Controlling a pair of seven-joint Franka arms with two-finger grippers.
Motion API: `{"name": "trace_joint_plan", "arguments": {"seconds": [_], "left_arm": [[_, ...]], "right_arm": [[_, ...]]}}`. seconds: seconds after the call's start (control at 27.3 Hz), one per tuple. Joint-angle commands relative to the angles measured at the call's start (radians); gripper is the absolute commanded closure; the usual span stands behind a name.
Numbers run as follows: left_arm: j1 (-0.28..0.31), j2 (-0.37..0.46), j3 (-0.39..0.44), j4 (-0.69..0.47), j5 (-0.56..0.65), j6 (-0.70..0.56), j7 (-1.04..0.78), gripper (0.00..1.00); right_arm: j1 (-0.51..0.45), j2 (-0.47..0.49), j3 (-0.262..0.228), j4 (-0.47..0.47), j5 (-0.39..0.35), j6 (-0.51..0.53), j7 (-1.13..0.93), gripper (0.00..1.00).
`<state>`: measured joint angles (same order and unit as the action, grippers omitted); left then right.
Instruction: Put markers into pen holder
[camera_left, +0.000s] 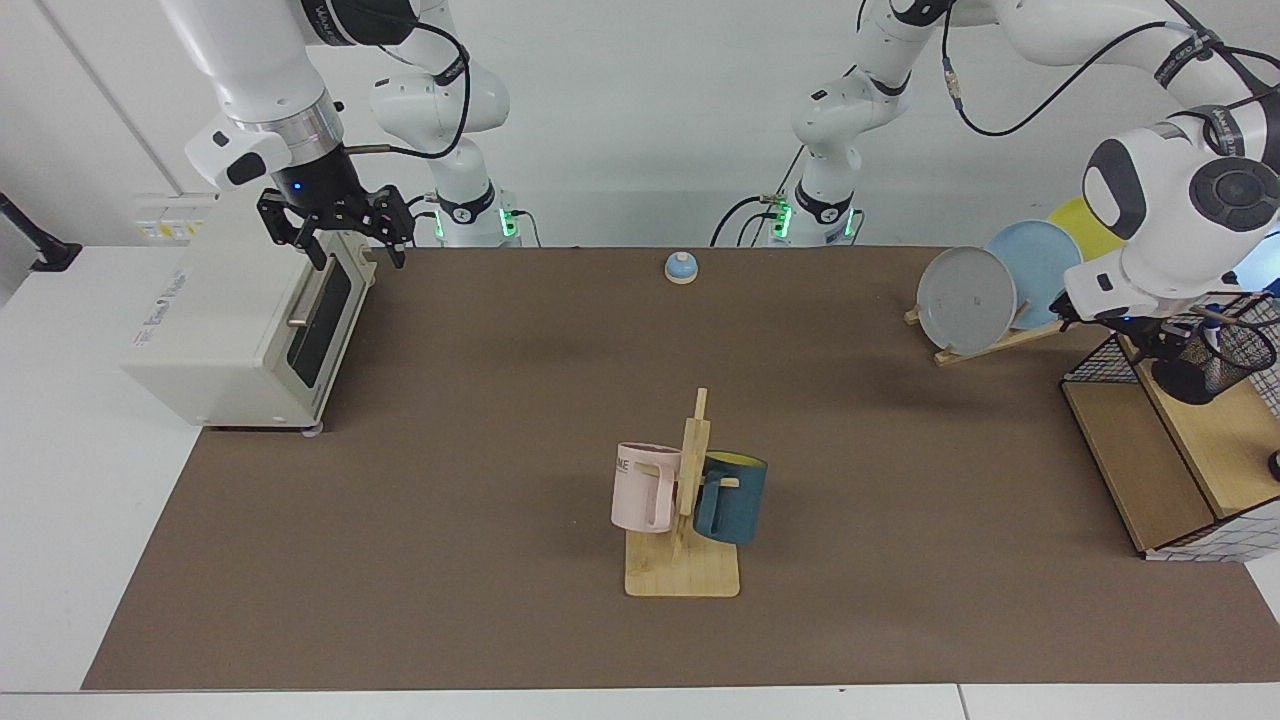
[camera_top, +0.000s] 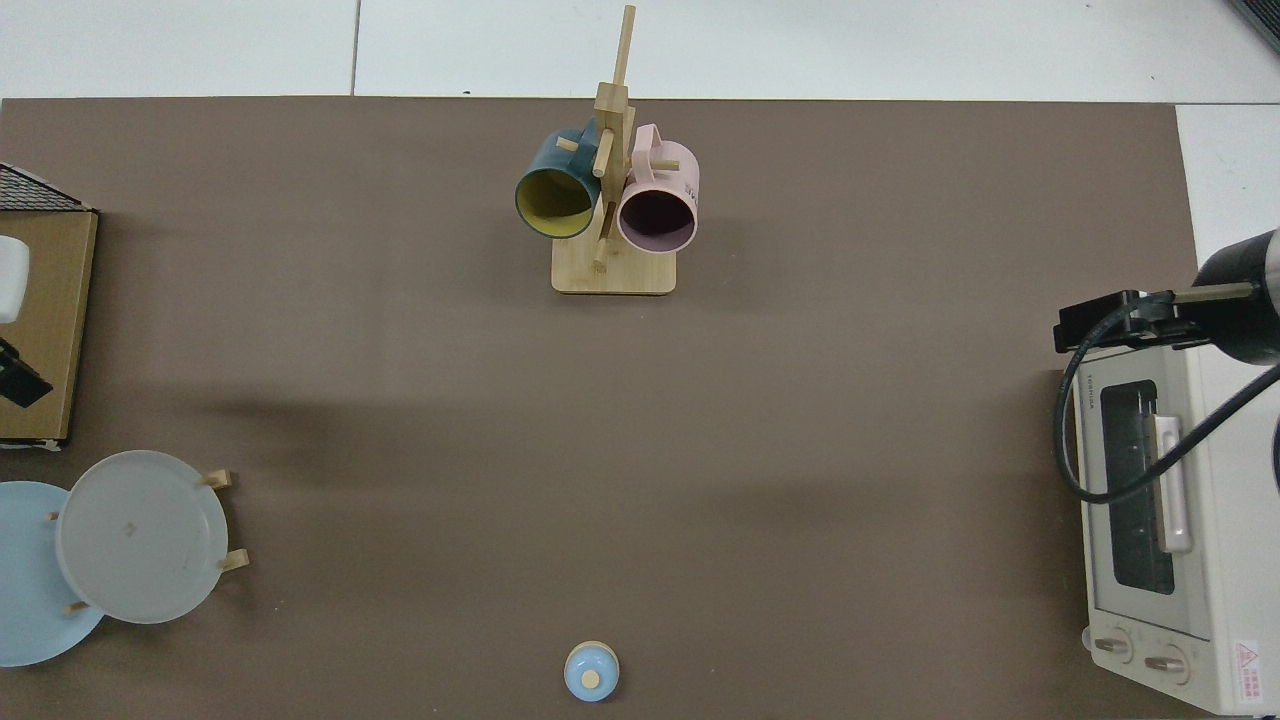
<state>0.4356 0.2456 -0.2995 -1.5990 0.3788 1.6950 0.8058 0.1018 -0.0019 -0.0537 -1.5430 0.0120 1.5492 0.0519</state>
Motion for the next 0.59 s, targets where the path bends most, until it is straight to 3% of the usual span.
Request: {"name": "trace_joint_plan", "arguments": {"seconds": [0.0, 0.15, 0.33, 0.55], "left_arm": [[-0.029, -0.042, -0.007, -0.047, -0.127, 0.015, -0.236, 0.00], [-0.063, -0.042, -0.007, -0.041, -0.207, 0.008, -0.394, 0.00], [-0.103, -0.049, -0.036, -0.019, -0.216, 0.018, -0.536, 0.00], [-0.104, -0.077, -0.079, 0.001, -0.221, -0.004, -0.622, 0.00]], "right_arm": [[-0.017, -0.016, 0.011, -0.017, 0.005, 0.002, -0.030, 0.00], [-0.017, -0.016, 0.011, -0.017, 0.005, 0.002, -0.030, 0.00], [-0.017, -0.016, 0.011, -0.017, 0.005, 0.002, -0.030, 0.00], [-0.017, -0.016, 0.011, -0.017, 0.005, 0.002, -0.030, 0.00]]}}
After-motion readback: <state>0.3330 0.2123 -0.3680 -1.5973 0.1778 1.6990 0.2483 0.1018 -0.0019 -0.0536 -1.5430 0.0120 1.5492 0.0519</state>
